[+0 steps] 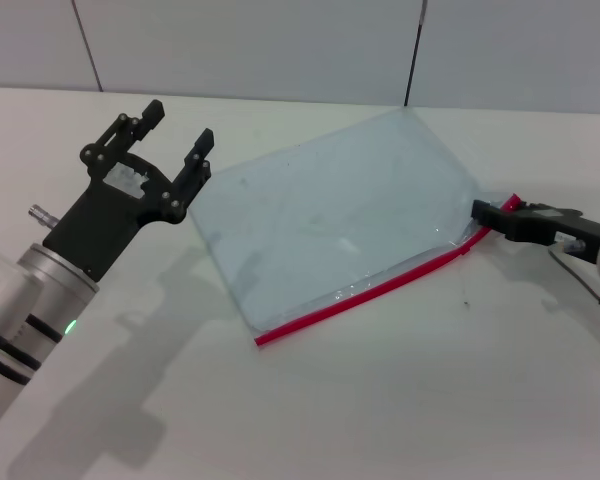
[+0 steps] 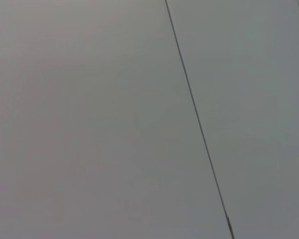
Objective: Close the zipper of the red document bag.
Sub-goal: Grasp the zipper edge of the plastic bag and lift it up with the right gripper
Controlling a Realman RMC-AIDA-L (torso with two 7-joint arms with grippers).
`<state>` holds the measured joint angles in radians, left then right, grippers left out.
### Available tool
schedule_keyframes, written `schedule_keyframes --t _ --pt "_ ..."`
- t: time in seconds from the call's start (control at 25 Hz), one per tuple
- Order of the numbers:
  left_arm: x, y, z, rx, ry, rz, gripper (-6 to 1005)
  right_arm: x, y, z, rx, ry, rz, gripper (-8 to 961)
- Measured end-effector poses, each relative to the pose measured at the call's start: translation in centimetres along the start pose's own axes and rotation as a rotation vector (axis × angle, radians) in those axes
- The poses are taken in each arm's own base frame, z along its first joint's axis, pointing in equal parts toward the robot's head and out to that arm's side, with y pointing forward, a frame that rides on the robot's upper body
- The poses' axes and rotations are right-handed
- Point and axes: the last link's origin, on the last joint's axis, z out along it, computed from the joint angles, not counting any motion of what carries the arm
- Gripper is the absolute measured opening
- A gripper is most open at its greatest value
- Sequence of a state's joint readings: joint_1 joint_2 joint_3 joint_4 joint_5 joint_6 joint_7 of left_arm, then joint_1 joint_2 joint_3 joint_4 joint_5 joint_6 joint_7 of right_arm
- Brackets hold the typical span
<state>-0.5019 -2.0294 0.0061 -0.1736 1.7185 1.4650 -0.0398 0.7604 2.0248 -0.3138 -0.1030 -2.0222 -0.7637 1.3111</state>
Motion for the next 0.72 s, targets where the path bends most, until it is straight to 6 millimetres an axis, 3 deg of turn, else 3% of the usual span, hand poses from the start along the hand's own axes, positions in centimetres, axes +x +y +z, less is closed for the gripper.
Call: schedule_keyframes --t 0.36,0.72 --pt "0.1 0.0 0.2 -0.003 0.004 -0.001 602 -0.6 1.3 0.9 -0.039 0.023 -0.021 614" --pt "0.1 0.1 0.2 -0.004 0.004 0.000 601 -0.5 1.1 1.0 -0.023 0.030 0.006 586"
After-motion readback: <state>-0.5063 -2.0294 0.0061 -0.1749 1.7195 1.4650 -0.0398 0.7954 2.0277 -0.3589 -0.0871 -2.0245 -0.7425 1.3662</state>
